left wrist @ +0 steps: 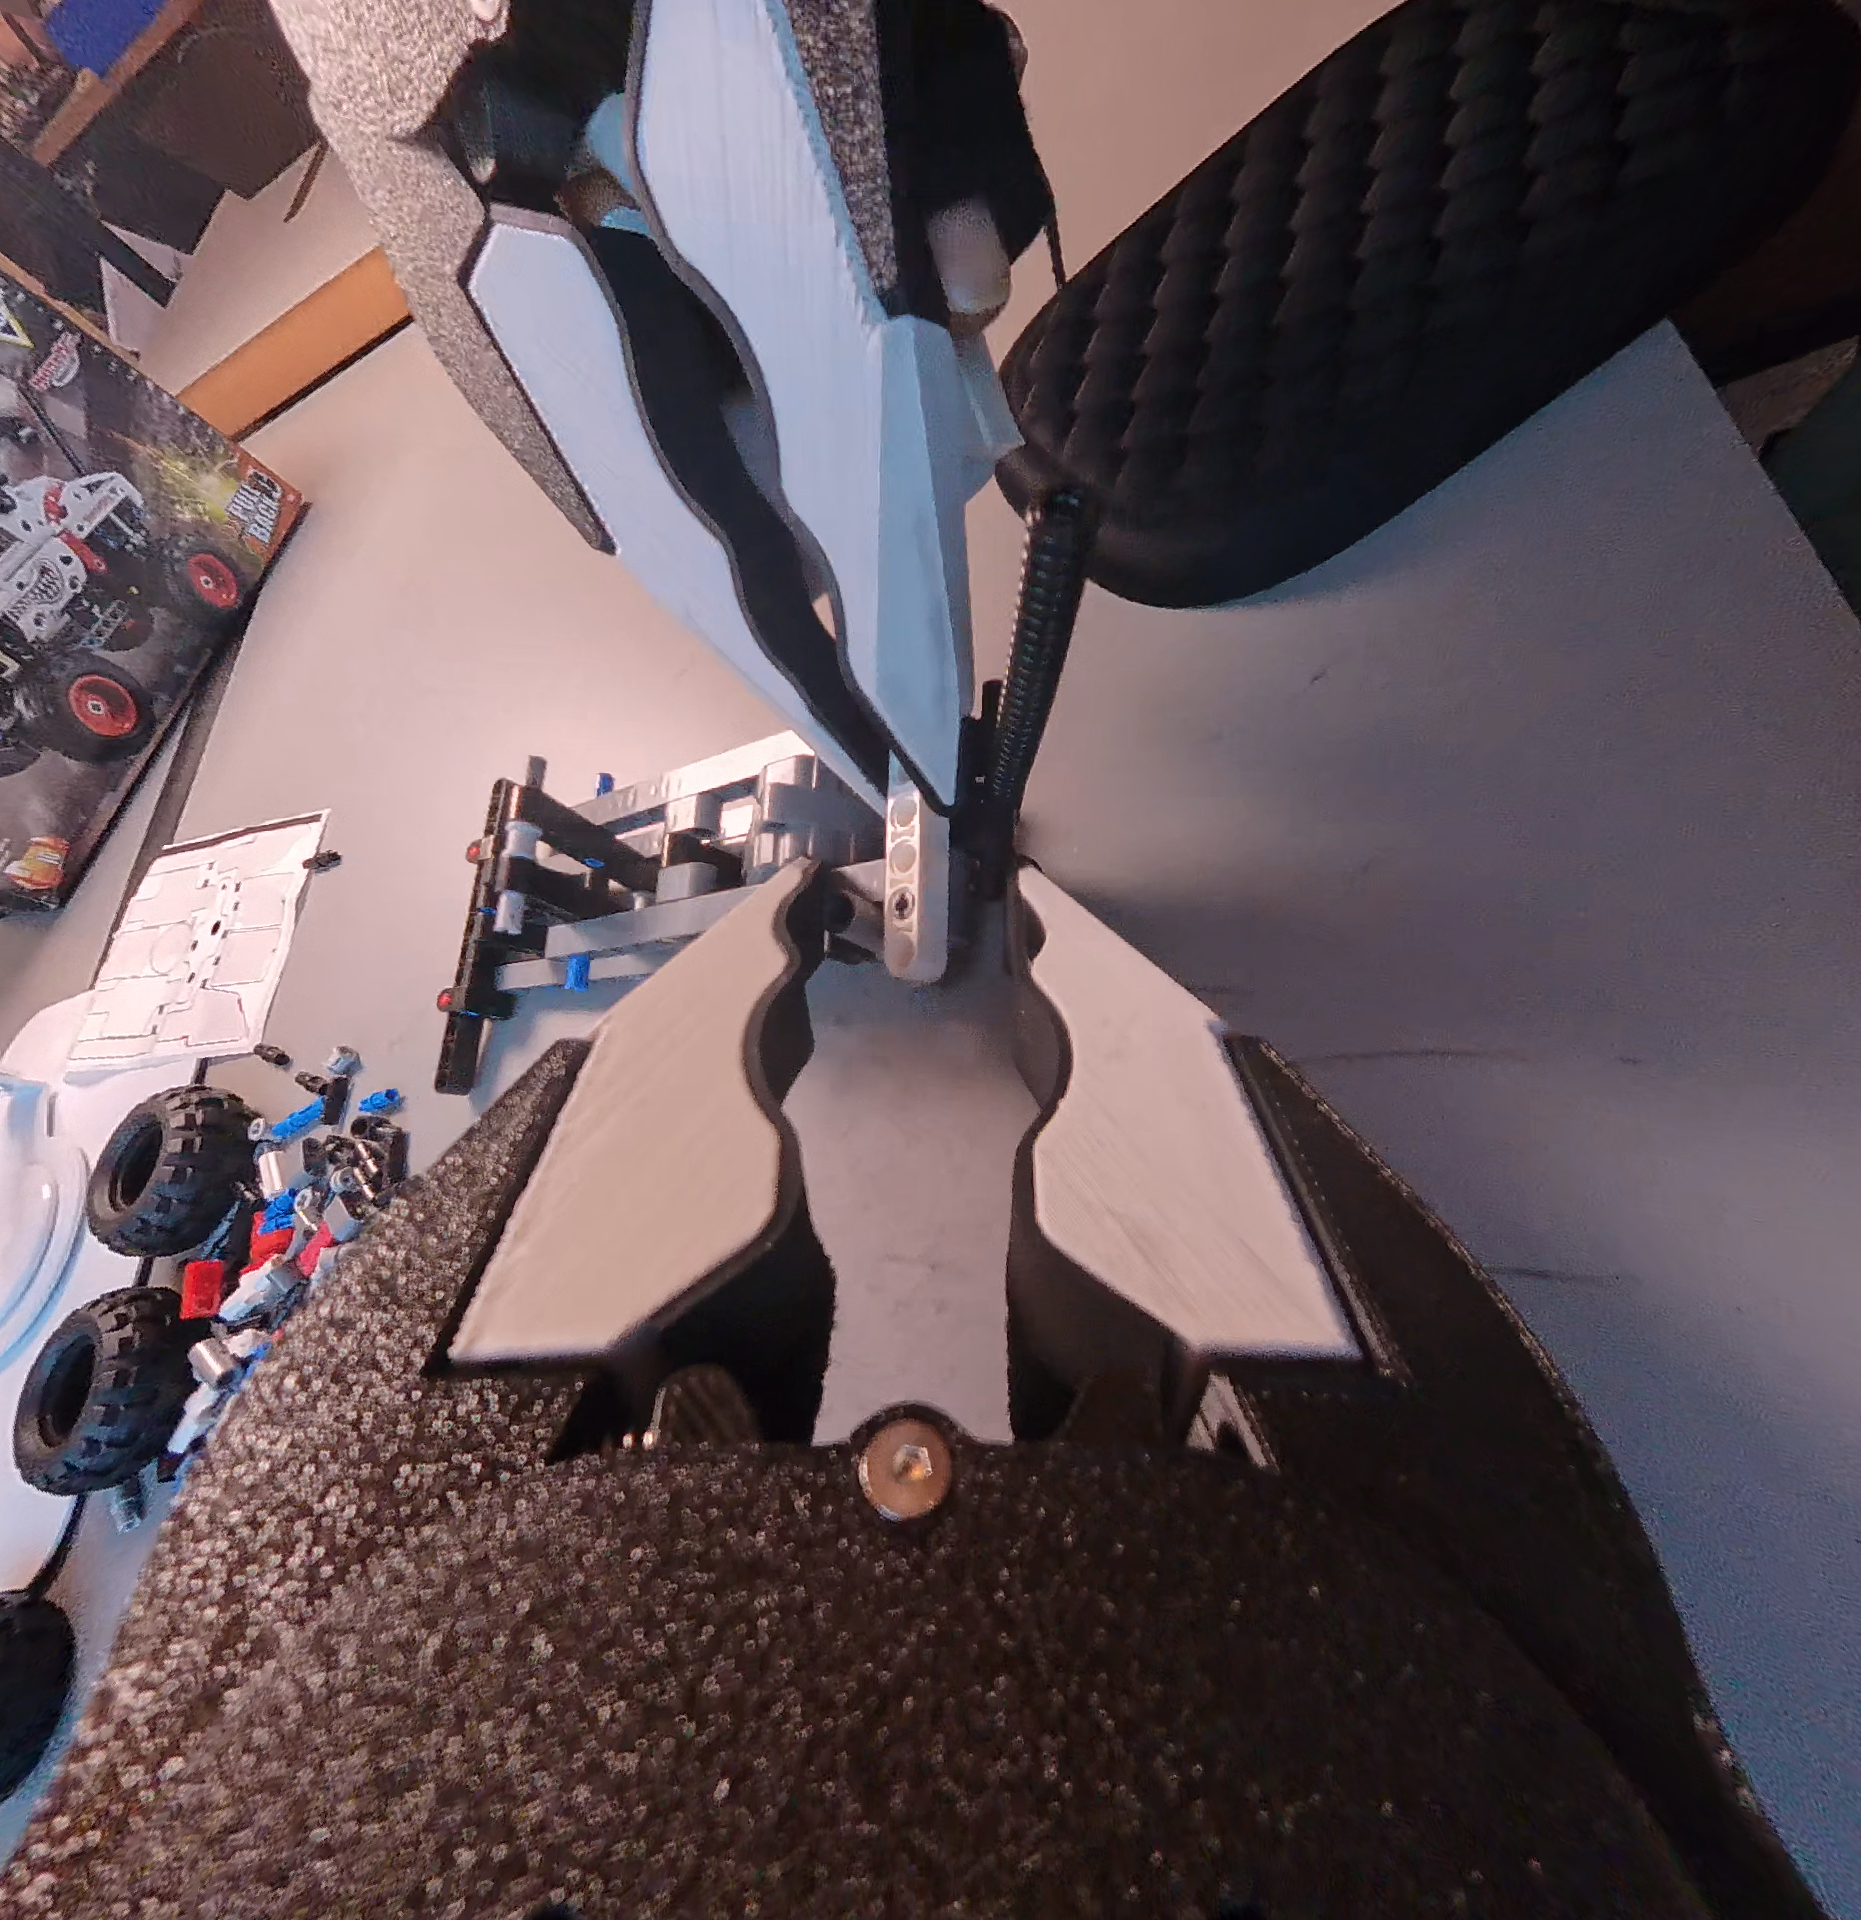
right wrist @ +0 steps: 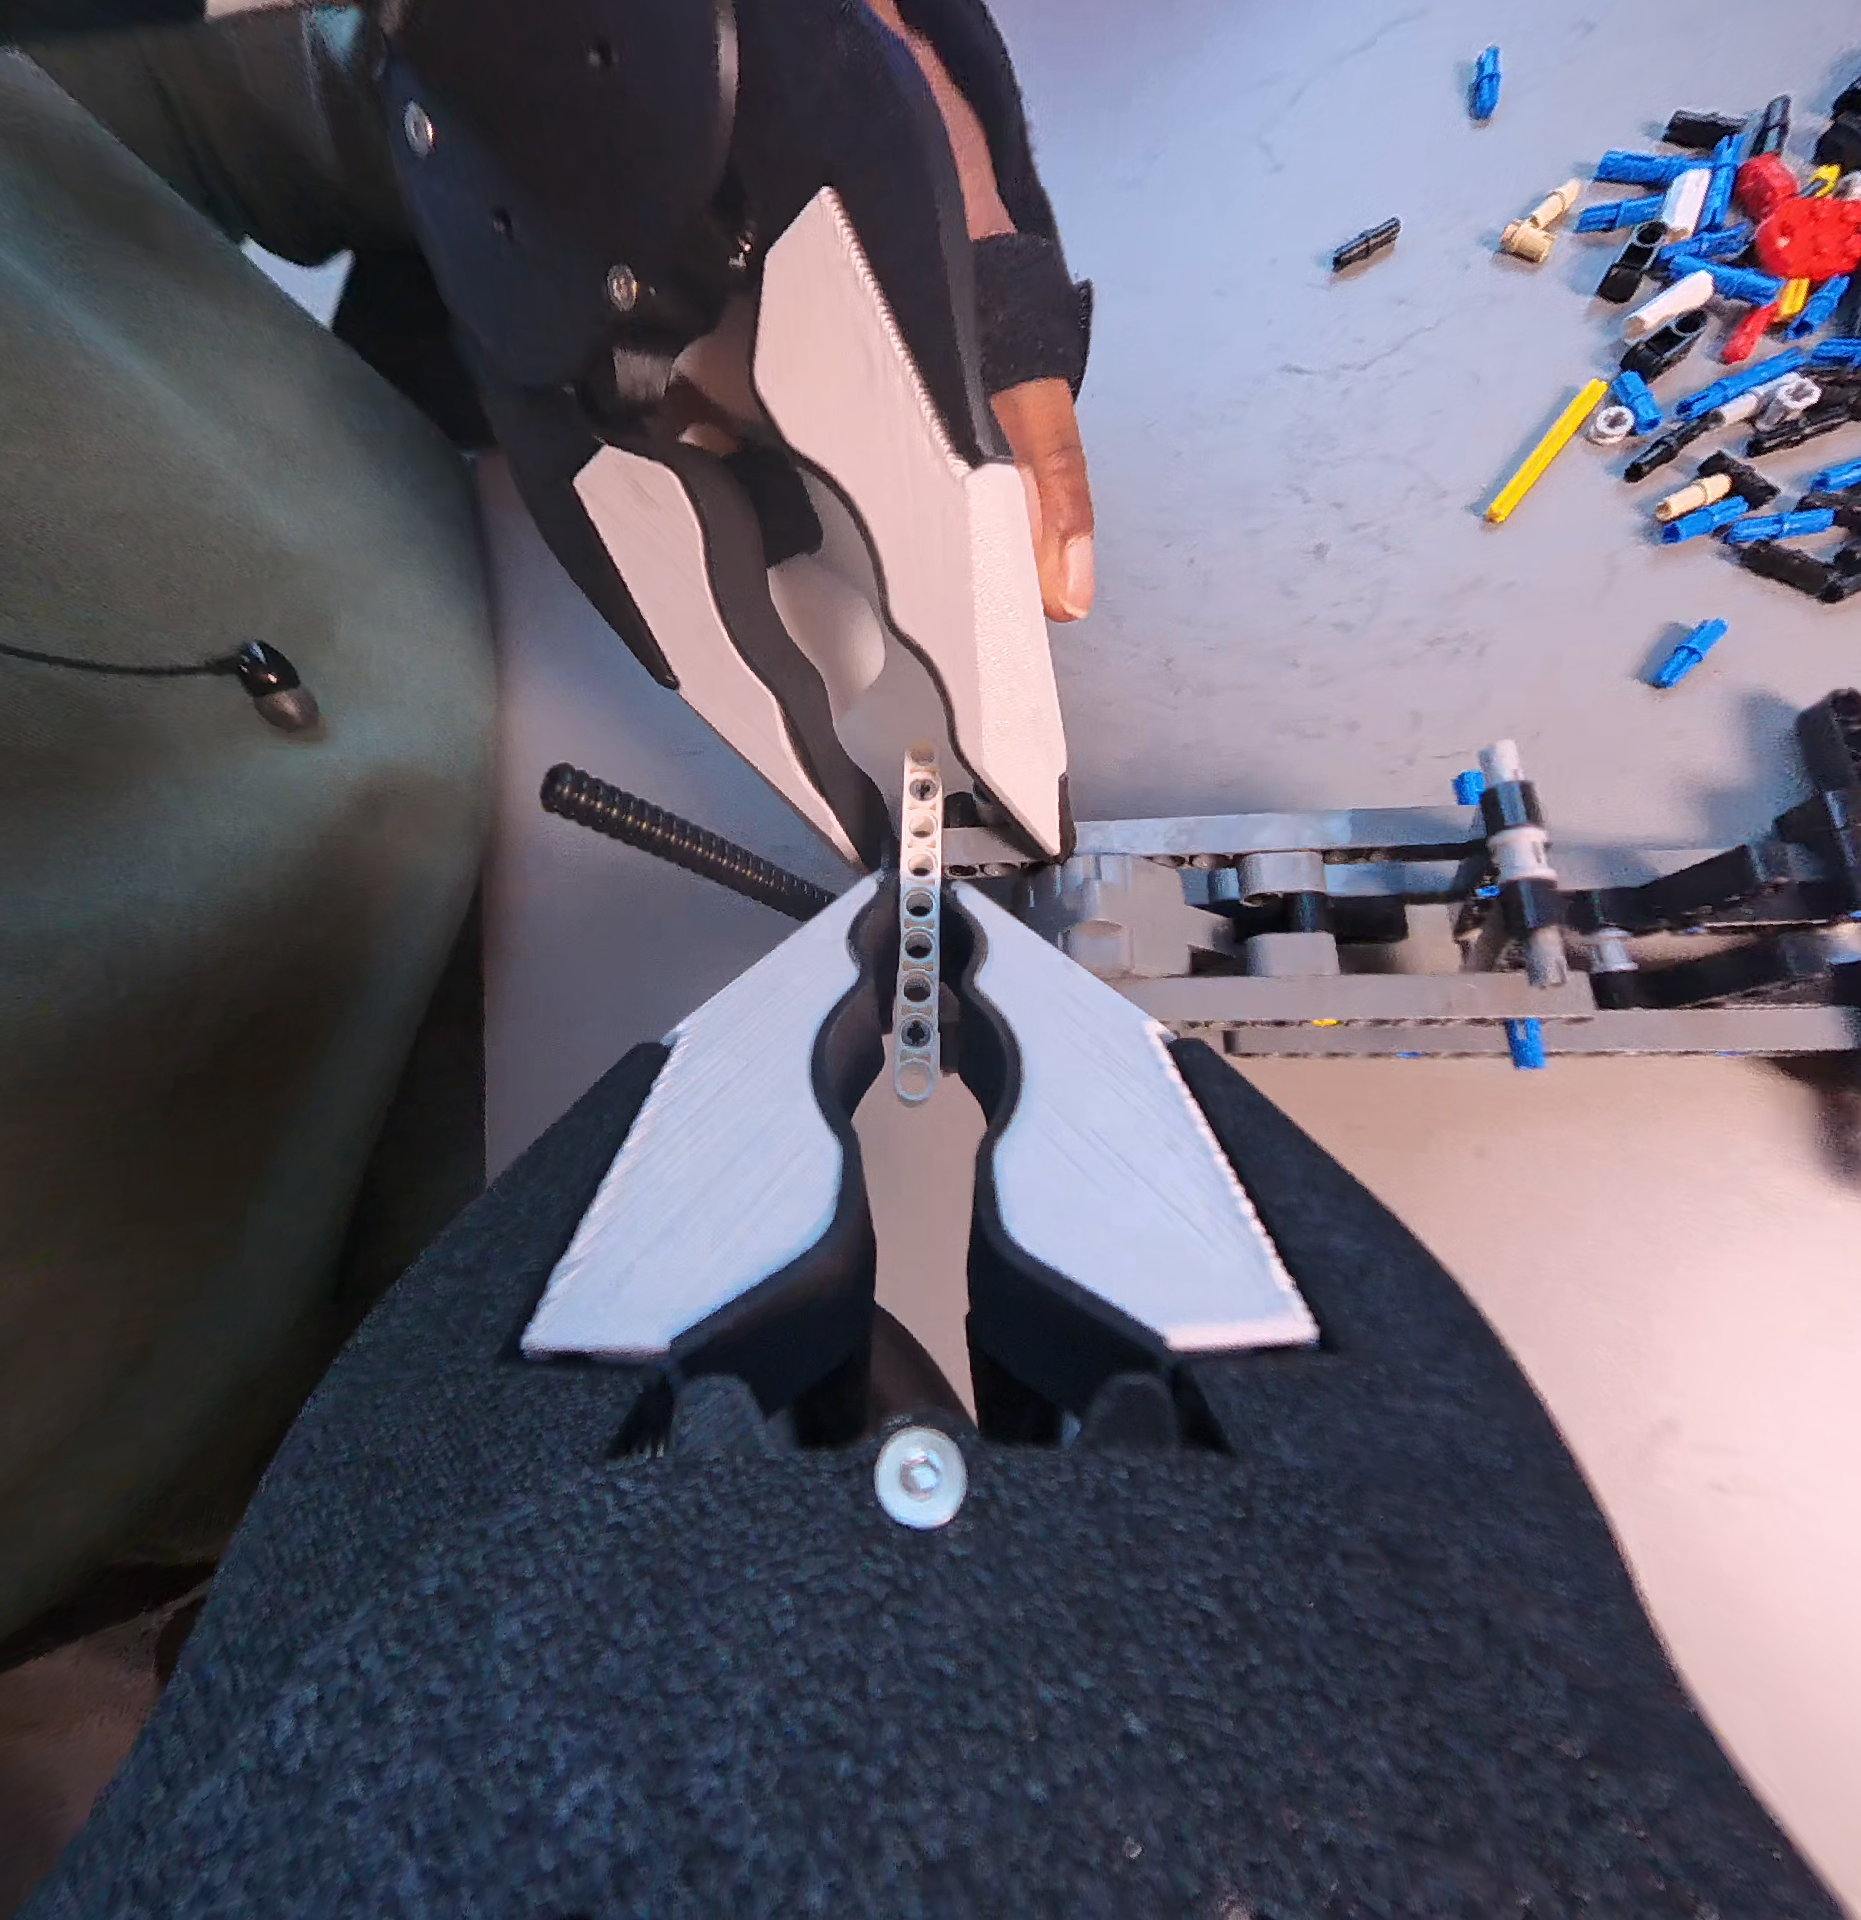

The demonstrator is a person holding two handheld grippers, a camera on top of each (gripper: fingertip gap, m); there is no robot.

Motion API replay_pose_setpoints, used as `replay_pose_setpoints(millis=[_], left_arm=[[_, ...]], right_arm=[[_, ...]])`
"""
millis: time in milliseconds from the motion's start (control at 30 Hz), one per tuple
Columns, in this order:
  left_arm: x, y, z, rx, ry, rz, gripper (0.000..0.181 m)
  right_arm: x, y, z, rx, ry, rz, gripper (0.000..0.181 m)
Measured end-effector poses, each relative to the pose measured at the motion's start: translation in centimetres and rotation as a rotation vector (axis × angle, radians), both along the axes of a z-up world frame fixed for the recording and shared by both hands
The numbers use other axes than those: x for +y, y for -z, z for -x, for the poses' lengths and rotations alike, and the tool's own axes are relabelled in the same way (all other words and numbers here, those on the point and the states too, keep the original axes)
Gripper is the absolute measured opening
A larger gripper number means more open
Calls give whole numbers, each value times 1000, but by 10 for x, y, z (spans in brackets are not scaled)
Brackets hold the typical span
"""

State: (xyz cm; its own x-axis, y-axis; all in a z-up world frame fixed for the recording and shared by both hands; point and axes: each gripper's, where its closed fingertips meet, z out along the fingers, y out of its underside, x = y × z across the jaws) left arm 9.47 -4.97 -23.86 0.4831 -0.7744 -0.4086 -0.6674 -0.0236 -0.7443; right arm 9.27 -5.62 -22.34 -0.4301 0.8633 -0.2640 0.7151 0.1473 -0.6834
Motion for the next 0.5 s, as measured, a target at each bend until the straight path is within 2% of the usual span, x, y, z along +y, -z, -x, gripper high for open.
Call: replay_pose_setpoints(millis=[333, 400, 500], left_arm=[[1, 0, 0, 24, -6, -30, 33], [3, -1, -1, 13, -9, -40, 33], [3, -1, -3, 24, -5, -40, 33]], right_arm=[[3, -7, 1, 154, 151, 291, 3], [6, -21, 4, 225, 185, 390, 3], [4, -25, 2, 284, 165, 328, 4]])
